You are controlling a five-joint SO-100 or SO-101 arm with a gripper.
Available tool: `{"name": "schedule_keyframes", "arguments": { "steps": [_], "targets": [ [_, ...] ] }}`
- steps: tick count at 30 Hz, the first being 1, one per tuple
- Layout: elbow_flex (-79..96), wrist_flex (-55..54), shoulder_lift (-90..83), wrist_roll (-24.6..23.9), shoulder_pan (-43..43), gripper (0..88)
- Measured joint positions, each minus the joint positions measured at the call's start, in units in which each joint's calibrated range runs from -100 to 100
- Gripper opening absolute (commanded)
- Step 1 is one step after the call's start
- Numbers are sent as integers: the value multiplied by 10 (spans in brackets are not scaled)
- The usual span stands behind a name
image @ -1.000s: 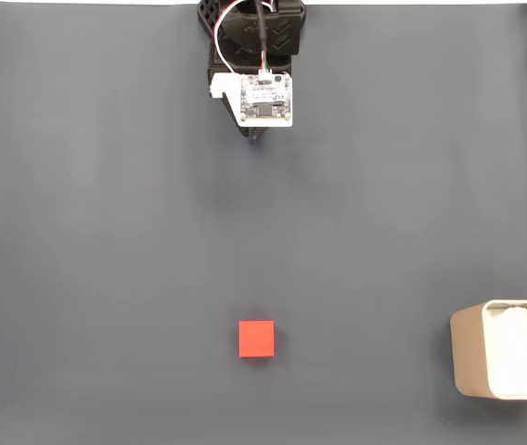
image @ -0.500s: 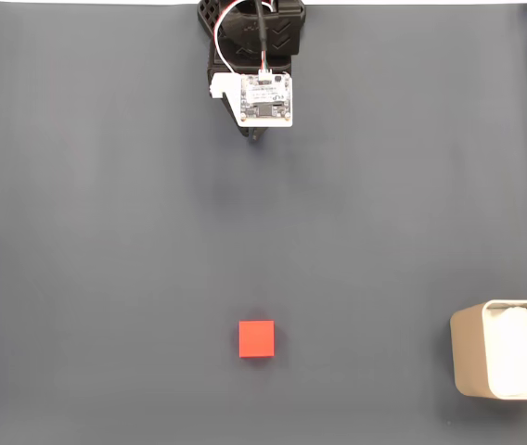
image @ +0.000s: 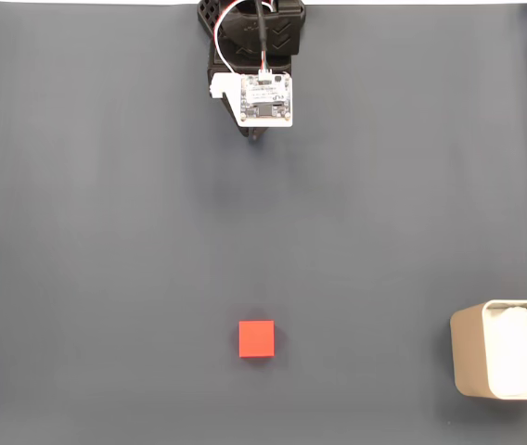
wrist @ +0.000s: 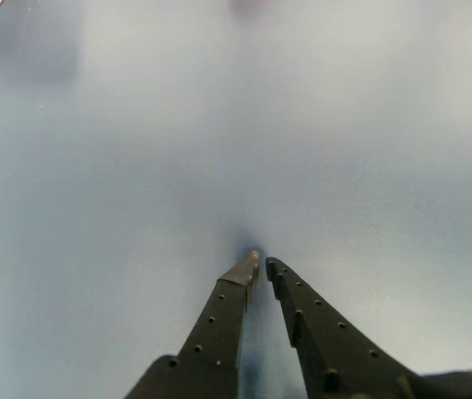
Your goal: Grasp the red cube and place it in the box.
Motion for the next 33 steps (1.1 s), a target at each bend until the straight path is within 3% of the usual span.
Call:
{"name": "schedule_keyframes", "arguments": {
  "steps": [8,13,21,28,33],
  "targets": [
    [0,-8,1,3,0,4],
    [-61,-76,43,-1,-10,4],
    [-362,-104,246,-14,-38,0],
    [-668,-33,439,-15,-38,0],
    [-767,-24,515,-4,-23,0]
  ]
}}
